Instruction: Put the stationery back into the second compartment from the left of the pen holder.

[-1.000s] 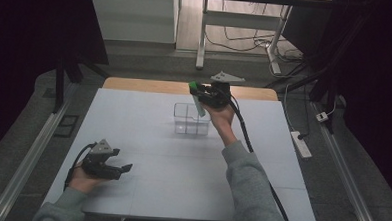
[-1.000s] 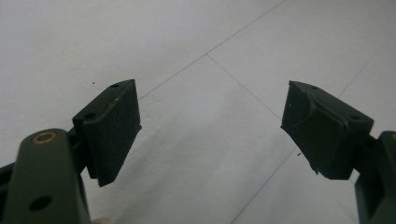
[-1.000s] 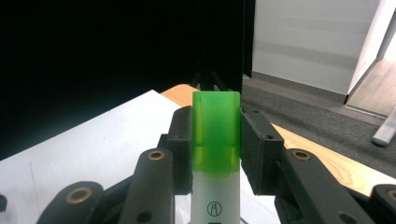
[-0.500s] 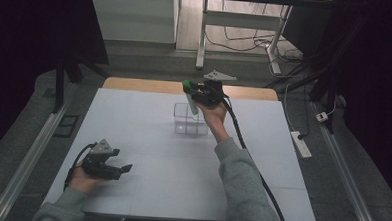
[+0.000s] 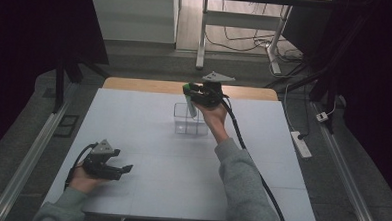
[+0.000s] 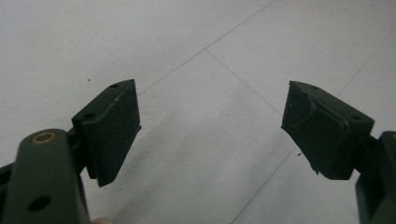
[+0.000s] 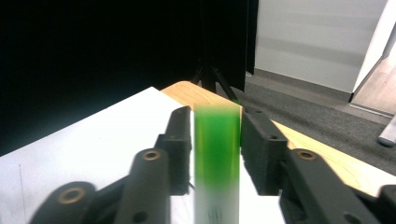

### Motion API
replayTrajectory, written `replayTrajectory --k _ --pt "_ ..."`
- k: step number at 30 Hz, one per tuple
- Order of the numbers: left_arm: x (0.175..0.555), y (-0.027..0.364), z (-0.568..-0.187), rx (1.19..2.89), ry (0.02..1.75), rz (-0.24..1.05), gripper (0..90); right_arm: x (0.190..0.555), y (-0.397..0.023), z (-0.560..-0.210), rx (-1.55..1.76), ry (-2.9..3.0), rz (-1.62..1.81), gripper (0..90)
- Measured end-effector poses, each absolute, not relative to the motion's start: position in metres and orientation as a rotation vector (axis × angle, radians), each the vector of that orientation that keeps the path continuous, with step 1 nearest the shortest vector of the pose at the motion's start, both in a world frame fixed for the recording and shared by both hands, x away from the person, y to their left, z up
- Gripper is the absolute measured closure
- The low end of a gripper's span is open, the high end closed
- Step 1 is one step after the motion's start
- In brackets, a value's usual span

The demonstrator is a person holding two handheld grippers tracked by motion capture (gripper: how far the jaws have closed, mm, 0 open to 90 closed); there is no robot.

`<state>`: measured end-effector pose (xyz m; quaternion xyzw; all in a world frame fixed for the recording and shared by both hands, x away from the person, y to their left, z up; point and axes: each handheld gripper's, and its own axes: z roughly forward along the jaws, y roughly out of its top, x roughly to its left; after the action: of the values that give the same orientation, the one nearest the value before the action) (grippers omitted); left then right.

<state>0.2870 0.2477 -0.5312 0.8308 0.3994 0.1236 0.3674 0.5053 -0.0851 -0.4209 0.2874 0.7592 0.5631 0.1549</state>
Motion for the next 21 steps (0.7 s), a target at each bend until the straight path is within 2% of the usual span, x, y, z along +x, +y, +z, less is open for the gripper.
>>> replayTrajectory --k 6,21 --pt "0.287 0.247 -0.531 2.138 1.022 0.320 18.9 0.503 -0.087 -0.419 0.833 2.191 1.593 55.5" --pt "0.286 0.246 -0.531 2.136 1.022 0.321 18.9 0.493 -0.096 -0.414 0.816 2.258 1.531 51.1"
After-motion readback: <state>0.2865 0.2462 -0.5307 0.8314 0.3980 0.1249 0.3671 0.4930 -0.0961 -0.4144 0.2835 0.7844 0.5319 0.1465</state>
